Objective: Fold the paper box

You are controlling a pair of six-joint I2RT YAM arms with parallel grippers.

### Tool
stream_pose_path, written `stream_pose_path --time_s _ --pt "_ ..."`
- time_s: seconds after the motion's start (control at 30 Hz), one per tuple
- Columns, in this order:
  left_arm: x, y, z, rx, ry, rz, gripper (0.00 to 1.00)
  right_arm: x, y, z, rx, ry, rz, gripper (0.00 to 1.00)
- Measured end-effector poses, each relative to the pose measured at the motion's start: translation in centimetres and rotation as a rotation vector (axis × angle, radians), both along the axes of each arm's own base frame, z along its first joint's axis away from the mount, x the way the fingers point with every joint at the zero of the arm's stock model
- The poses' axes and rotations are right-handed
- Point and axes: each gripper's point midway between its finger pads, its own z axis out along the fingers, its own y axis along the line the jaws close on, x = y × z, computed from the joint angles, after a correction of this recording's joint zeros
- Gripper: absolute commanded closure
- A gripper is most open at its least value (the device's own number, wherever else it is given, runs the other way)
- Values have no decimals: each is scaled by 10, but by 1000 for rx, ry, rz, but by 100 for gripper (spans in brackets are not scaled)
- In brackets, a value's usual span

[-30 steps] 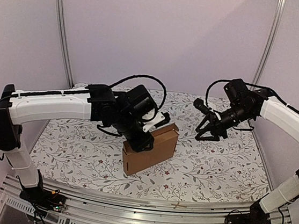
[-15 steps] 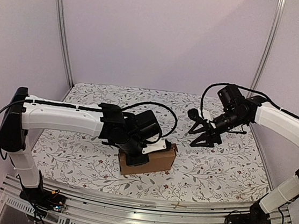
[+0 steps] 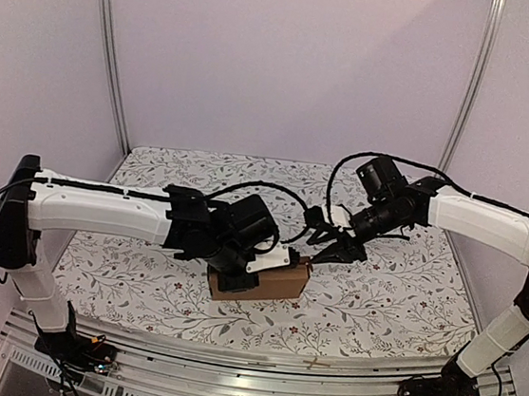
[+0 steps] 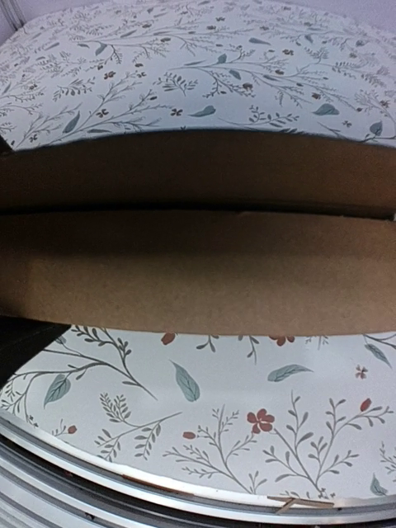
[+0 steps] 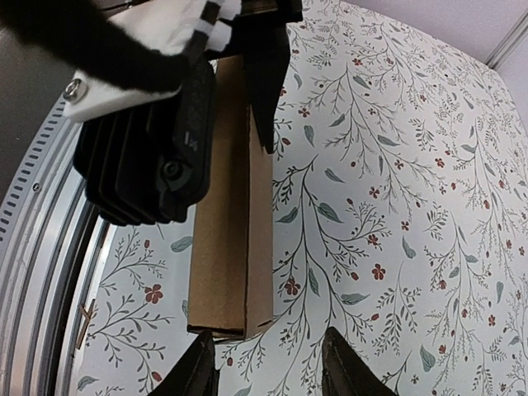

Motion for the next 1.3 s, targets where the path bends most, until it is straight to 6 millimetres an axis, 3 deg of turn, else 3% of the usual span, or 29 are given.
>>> stream_pose_path --time_s 0.23,0.57,0.77,0.97,1.3 --pt "2 0 3 -25 7 -11 66 -4 4 -7 -5 4 30 71" --pt "11 1 1 -60 45 -10 67 -3 10 -13 -29 74 29 64" --pt "17 2 2 -85 65 -1 66 7 15 2 -14 155 -23 59" --pt "25 6 3 -96 72 45 64 25 12 20 -4 248 -221 61" --pt "40 3 1 -125 107 124 64 51 -3 12 -75 363 -621 73"
